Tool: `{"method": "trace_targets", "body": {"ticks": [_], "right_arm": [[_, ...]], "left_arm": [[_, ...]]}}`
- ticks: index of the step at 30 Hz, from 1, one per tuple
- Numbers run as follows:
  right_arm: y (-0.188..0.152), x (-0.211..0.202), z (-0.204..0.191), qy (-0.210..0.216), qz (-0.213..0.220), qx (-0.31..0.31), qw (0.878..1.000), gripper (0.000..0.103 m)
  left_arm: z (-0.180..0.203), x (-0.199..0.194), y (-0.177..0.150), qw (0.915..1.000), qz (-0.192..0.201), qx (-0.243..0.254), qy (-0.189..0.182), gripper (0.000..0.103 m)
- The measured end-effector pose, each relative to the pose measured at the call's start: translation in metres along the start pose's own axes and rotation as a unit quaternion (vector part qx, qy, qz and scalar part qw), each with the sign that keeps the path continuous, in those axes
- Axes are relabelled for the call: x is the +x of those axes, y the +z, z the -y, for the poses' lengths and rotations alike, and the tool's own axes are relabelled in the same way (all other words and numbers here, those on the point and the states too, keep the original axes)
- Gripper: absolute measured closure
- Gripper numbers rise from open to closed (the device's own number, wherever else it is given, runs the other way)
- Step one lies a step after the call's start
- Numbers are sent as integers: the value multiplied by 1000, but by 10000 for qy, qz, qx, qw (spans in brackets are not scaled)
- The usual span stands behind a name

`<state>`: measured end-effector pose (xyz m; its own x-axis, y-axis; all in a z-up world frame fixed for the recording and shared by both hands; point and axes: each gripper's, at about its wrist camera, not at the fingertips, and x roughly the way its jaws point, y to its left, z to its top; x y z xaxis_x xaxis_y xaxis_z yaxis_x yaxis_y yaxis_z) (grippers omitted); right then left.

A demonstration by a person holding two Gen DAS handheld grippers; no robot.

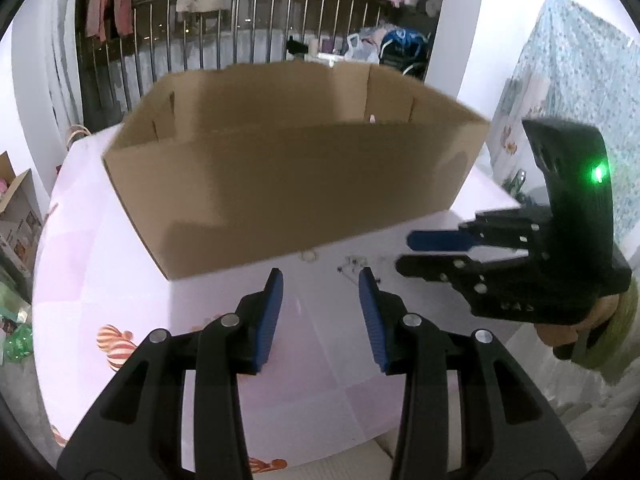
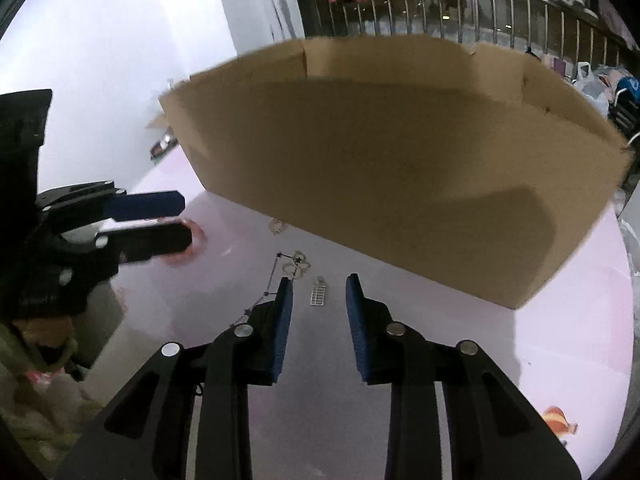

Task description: Organize jewelry

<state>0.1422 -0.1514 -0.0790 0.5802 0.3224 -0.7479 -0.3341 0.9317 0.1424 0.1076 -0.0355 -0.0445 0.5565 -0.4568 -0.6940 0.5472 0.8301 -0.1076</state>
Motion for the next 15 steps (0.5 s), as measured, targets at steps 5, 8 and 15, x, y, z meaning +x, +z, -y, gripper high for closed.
{"method": "trace_targets", "body": {"ticks": [5,8,15], "right_arm": [[3,8,-6,-159,-54,-253,9995,87],[3,9,-10,-219,-81,-400,9989,95],[-2,3,-4,-397,-92,-333,9986,98]], "left_arm": [[7,10,-9,9998,-116,165,75,66],[9,14,-11,9997,-133,176,52,66],[15,23,-13,9994,-144,321,77,66]]}}
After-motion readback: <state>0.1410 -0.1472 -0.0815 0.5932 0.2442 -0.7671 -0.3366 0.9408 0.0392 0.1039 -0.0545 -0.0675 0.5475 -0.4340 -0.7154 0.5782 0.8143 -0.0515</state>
